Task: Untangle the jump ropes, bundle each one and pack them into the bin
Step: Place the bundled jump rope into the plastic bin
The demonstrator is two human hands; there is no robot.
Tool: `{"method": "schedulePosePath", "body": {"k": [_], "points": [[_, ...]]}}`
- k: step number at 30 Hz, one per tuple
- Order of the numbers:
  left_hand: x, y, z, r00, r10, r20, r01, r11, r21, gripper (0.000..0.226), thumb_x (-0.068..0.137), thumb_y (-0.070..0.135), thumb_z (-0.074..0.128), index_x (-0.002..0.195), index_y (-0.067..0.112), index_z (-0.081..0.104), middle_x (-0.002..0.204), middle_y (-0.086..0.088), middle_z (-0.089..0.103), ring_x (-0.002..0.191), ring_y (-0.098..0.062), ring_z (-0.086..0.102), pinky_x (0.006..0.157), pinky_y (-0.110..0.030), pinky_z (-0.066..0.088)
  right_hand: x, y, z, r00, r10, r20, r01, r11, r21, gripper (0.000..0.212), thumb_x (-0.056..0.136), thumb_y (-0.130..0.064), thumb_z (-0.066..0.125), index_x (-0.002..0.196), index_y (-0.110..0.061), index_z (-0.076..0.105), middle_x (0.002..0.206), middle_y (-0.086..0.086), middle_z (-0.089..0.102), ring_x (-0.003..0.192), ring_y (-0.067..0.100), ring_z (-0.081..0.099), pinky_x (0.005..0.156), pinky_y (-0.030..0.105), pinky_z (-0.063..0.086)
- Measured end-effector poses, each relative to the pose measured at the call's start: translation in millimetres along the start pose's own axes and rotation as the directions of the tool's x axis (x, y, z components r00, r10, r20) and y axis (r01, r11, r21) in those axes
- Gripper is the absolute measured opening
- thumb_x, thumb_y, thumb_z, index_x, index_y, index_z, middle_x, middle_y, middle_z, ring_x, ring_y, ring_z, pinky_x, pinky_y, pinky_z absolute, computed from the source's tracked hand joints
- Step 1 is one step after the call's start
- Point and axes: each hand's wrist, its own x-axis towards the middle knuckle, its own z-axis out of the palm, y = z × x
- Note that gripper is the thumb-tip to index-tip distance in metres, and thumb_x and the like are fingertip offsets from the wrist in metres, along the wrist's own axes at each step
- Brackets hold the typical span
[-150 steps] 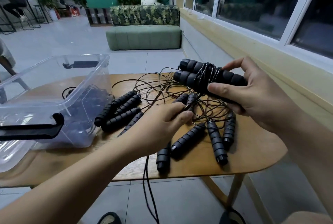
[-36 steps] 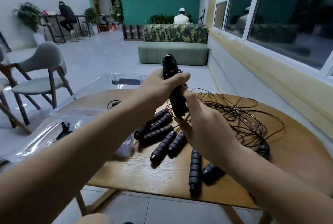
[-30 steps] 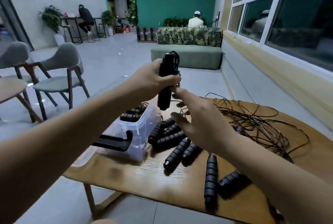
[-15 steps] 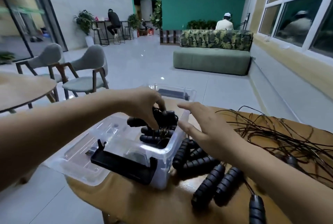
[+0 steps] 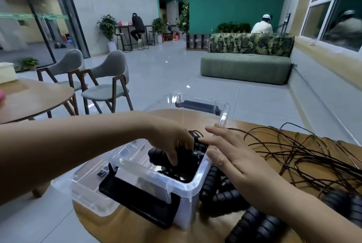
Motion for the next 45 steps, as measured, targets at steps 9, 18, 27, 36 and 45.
{"method": "schedulePosePath", "body": {"k": [9, 18, 27, 36, 45], "points": [[14.4, -4.0, 7.9, 0.995, -0.016, 0.095, 0.023, 0.997, -0.072, 0.049, 0.077, 0.033, 0.094, 0.12, 0.041, 0.072, 0.101, 0.022, 0.072, 0.086, 0.006, 0.063, 0.073, -0.02, 0.047, -4.2, -4.7, -1.8, 0.999, -0.015, 0.032, 0.015, 1.0, 0.005, 0.052, 0.105, -0.071, 0.023, 0.15, -0.057, 0.044, 0.161, -0.047, 0.015, 0.154, -0.017, 0.001, 0.12, 0.024, 0.02], [15.0, -9.5, 24.8, 0.998, 0.009, -0.066, -0.01, 1.0, -0.006, 0.053, 0.074, 0.033, 0.095, 0.12, 0.036, 0.069, 0.107, 0.016, 0.069, 0.094, -0.009, 0.064, 0.085, -0.034, 0.057, -8.2, -11.9, 4.3, 1.0, -0.017, 0.01, 0.017, 0.999, -0.04, 0.05, 0.106, -0.067, 0.015, 0.142, -0.053, 0.046, 0.16, -0.046, 0.014, 0.155, -0.017, -0.004, 0.115, 0.015, 0.016], [7.5, -8.8, 18.7, 0.996, -0.053, 0.073, 0.06, 0.994, -0.086, 0.045, 0.083, 0.04, 0.089, 0.126, 0.037, 0.074, 0.111, 0.02, 0.072, 0.098, 0.0, 0.064, 0.082, -0.024, 0.047, -6.3, -6.3, 7.0, 1.0, -0.01, -0.002, 0.009, 0.977, -0.212, 0.06, 0.106, -0.071, 0.001, 0.146, -0.05, 0.04, 0.161, -0.033, 0.025, 0.159, -0.008, -0.004, 0.133, 0.036, 0.013], [12.1, -11.0, 41.8, 0.991, -0.037, -0.132, 0.037, 0.999, 0.003, 0.034, 0.08, 0.034, 0.09, 0.104, 0.026, 0.066, 0.101, 0.005, 0.066, 0.092, -0.019, 0.061, 0.072, -0.031, 0.047, -5.5, -9.4, 8.2, 1.0, -0.015, 0.017, 0.017, 0.994, -0.105, 0.049, 0.11, -0.065, 0.009, 0.14, -0.048, 0.044, 0.158, -0.035, 0.025, 0.159, -0.01, -0.005, 0.131, 0.03, 0.012], [16.5, -7.9, 44.3, 0.998, -0.035, -0.051, 0.033, 0.999, -0.029, 0.038, 0.071, 0.042, 0.093, 0.097, 0.036, 0.067, 0.096, 0.016, 0.07, 0.092, -0.014, 0.068, 0.088, -0.048, 0.059, -11.7, -19.6, 1.0, 1.0, -0.004, 0.022, 0.008, 0.983, -0.184, 0.046, 0.111, -0.059, 0.017, 0.142, -0.043, 0.047, 0.157, -0.034, 0.028, 0.158, -0.011, -0.002, 0.123, 0.012, 0.0]]}}
